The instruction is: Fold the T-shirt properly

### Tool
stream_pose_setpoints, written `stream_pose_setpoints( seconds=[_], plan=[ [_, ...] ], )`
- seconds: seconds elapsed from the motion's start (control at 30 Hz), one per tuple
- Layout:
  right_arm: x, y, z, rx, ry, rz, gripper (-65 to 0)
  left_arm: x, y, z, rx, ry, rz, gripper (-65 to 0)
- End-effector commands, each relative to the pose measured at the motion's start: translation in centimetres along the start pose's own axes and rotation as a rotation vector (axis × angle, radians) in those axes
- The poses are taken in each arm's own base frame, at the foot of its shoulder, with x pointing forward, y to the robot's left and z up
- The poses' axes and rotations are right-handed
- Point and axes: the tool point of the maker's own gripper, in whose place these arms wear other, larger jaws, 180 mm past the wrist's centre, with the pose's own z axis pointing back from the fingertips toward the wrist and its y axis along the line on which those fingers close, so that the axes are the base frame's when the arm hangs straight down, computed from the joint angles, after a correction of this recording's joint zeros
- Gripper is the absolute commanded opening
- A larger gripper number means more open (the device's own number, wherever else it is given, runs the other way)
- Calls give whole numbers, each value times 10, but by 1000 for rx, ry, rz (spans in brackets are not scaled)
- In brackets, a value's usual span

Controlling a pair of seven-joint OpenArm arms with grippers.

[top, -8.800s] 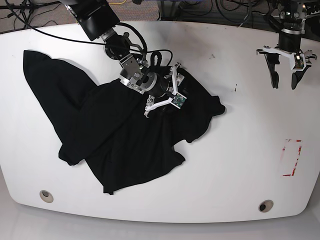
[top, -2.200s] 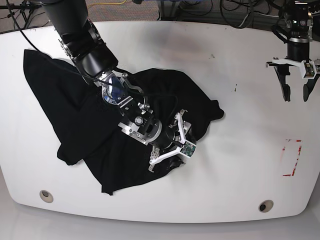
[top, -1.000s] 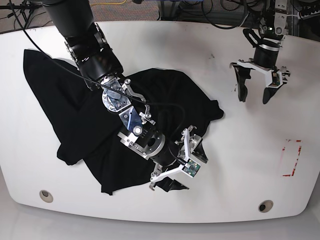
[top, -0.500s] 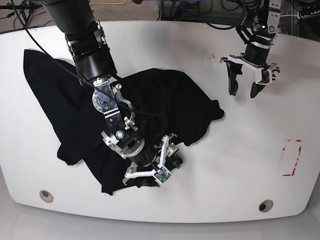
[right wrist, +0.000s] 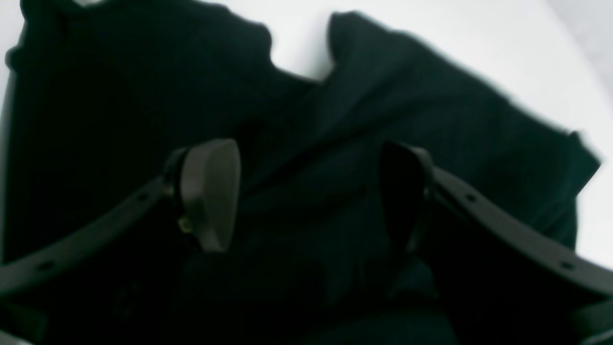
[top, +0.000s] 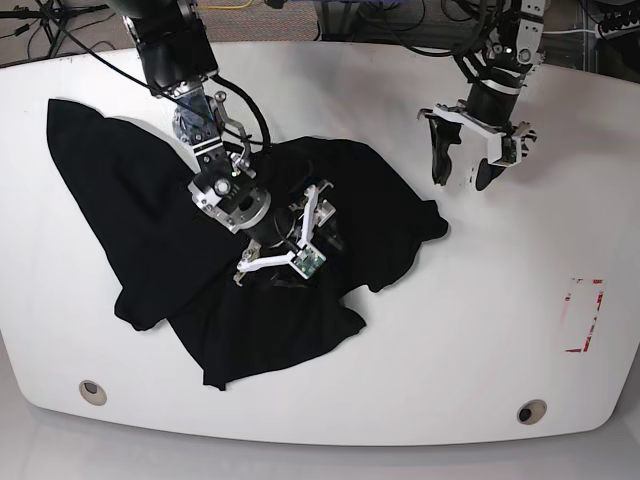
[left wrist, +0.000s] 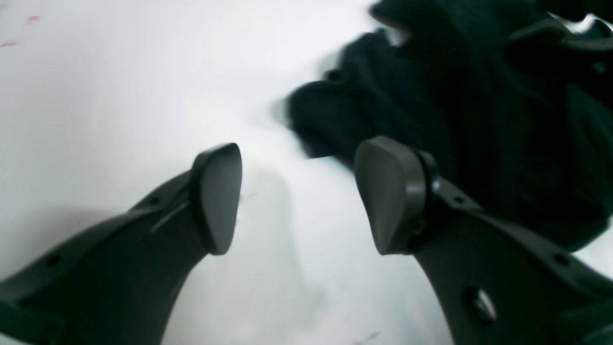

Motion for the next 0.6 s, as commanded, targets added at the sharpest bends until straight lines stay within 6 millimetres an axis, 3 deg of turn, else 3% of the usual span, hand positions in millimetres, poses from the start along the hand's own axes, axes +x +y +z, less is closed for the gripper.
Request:
stream_pose_setpoints(
  seconds=[0.0,0.17,0.37,0.57],
  plan=[
    [20,4,13,-4,-80,2,-209,17,-3,-3,-11,-59,0,-259],
    [3,12,42,-28,-71,-29,-211,8,2,-9,-10,-12,-12,-261],
    [-22,11,58,-56,-25,-76,-212,5,4,-12,-8,13,-16,-261],
    [-60,-6,89,-140,39,-136,-215,11,2,-11,-11,-23,-15,-264]
  ],
)
